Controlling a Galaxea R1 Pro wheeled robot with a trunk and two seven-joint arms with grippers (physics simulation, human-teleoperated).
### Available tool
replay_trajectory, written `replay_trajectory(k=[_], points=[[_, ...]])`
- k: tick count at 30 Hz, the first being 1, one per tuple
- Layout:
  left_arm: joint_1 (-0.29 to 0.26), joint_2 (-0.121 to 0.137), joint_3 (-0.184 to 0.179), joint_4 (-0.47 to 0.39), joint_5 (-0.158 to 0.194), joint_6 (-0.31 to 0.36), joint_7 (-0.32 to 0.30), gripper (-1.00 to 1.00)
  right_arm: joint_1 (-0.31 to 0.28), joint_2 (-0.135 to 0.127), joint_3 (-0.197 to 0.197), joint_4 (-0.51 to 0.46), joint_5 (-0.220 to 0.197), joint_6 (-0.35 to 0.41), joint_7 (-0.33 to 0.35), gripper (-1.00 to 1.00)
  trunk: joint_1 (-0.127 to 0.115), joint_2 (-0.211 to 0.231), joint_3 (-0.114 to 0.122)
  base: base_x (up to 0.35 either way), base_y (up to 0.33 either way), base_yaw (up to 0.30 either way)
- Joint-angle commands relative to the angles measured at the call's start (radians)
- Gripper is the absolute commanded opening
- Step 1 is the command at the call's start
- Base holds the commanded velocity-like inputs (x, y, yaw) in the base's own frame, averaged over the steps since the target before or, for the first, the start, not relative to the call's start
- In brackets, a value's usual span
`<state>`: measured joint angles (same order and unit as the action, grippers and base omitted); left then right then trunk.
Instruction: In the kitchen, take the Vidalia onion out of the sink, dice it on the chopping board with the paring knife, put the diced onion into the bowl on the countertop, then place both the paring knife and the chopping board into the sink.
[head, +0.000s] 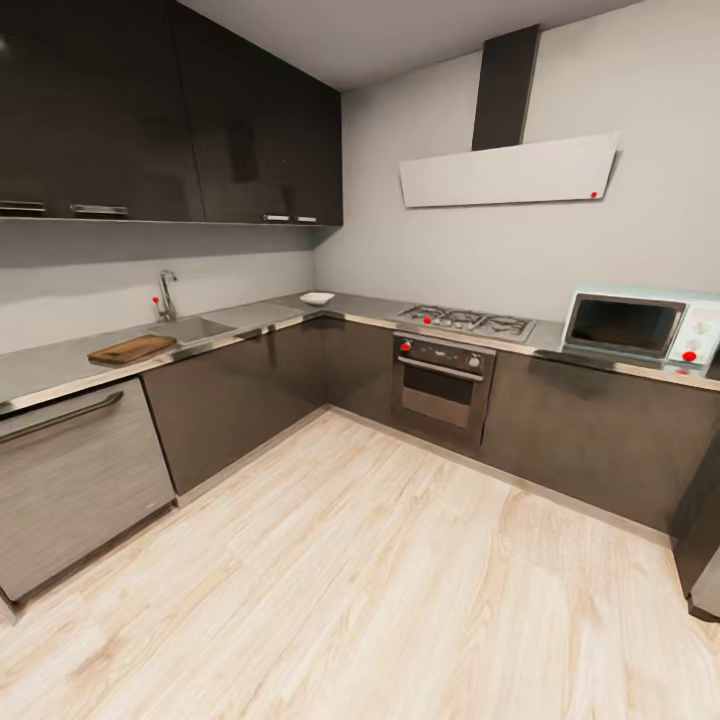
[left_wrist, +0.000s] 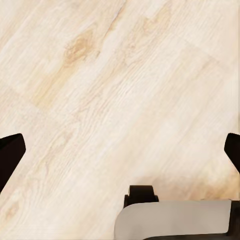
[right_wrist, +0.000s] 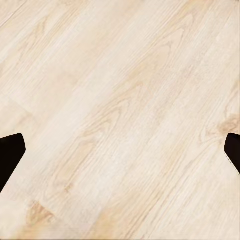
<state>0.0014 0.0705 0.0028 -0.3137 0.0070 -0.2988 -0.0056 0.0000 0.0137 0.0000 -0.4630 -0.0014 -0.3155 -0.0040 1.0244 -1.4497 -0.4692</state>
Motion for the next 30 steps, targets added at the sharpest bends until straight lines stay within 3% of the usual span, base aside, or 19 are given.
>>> replay_trajectory(k=[1, 30], points=[[0.000, 0.000, 0.000, -0.001, 0.001, -0.002, -0.001, 1.00, 0.000, 0.000, 0.000, 0.000, 0.000, -0.002, 0.000, 1.00, 0.001, 0.000, -0.001, 0.317, -0.072, 0.000], [0.000, 0.000, 0.000, -0.001, 0.001, -0.002, -0.001, 1.00, 0.000, 0.000, 0.000, -0.001, 0.000, -0.002, -0.001, 1.00, 0.001, 0.000, -0.001, 0.317, -0.005, 0.000]])
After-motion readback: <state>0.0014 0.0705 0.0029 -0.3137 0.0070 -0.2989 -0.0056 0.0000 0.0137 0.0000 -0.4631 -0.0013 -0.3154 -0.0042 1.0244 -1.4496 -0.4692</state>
